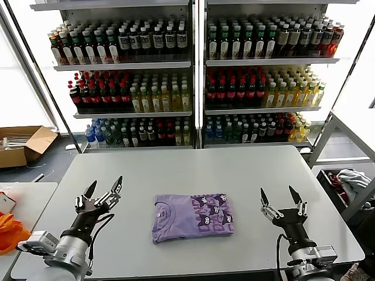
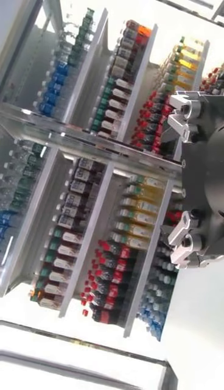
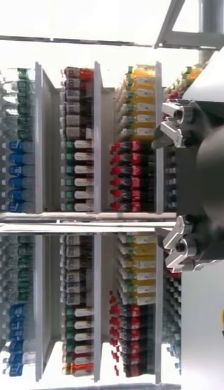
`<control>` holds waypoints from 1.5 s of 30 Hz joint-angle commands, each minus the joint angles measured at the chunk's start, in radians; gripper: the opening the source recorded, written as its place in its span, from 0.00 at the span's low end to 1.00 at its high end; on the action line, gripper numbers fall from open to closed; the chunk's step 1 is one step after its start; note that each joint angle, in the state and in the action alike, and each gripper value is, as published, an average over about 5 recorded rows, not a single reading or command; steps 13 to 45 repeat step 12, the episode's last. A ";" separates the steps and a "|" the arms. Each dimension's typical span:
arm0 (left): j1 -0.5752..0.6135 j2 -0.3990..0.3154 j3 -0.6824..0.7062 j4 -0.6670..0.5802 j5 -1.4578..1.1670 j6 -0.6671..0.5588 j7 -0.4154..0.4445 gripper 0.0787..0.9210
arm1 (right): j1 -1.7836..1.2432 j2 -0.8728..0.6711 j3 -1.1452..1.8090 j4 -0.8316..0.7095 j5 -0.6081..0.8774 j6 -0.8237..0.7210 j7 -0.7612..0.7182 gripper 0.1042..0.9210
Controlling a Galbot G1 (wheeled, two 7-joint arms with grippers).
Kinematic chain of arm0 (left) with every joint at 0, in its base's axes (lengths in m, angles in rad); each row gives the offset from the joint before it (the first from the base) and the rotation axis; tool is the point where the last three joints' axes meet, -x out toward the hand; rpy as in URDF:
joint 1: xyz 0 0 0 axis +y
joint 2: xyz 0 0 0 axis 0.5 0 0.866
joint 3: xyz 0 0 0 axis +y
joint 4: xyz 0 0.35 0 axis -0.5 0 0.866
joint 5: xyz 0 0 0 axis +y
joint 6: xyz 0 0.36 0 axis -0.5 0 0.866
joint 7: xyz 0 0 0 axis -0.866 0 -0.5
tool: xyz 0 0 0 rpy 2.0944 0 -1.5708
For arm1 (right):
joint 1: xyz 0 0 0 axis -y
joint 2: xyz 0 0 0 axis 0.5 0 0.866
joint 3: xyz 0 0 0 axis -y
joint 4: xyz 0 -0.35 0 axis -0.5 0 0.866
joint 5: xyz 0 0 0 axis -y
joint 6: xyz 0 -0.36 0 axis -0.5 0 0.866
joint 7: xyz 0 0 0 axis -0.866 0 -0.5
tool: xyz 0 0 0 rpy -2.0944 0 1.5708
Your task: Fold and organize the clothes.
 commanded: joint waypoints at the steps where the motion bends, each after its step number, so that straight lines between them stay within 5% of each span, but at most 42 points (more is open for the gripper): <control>1: 0.023 0.014 -0.033 -0.011 0.000 0.005 0.005 0.88 | -0.060 0.009 0.035 0.003 0.002 0.040 -0.008 0.88; 45: 0.065 0.055 -0.096 -0.002 0.025 -0.019 0.029 0.88 | -0.100 0.003 0.032 -0.008 0.009 0.092 -0.039 0.88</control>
